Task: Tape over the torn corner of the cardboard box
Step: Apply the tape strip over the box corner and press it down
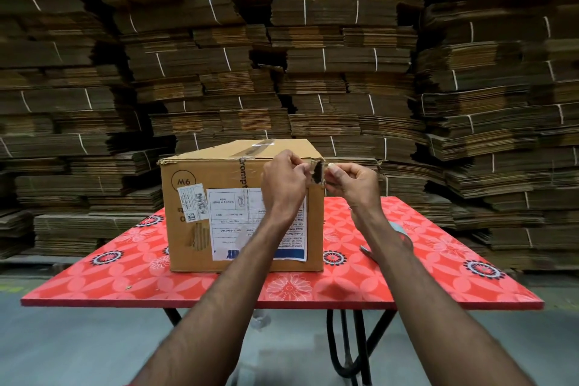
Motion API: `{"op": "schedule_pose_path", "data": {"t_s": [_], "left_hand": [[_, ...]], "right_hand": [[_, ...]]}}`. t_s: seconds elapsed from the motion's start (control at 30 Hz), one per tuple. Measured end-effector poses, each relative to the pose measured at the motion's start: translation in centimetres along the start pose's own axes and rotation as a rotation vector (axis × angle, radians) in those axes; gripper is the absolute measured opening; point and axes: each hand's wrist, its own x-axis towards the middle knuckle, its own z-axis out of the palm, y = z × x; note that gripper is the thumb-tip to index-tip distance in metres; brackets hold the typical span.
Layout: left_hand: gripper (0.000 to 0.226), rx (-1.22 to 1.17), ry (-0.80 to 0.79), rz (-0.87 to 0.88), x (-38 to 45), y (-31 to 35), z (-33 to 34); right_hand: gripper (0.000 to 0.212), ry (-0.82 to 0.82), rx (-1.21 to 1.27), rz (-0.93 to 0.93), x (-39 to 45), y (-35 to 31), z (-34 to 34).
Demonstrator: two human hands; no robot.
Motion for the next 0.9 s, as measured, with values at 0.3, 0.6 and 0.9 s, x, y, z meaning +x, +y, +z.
{"op": "schedule_pose_path", "data": {"t_s": [0.3, 0.6, 0.9], "left_hand": [[0.017, 0.118, 0.031, 0.075, 0.1, -0.7, 0.1], [0.050, 0.162, 0.020, 0.059, 0.2, -1.7, -1.2], [0.025, -0.085, -0.084, -0.045, 1.1, -2.4, -1.0]], "right_hand": [[0.004, -0.019, -0.023, -0.020, 0.9, 1.0, 0.4], [0.003, -0.120, 0.339, 0.257, 2.3, 2.5, 0.4], [0.020, 0.255, -0.430, -0.372, -1.2, 3.6, 1.3]]}}
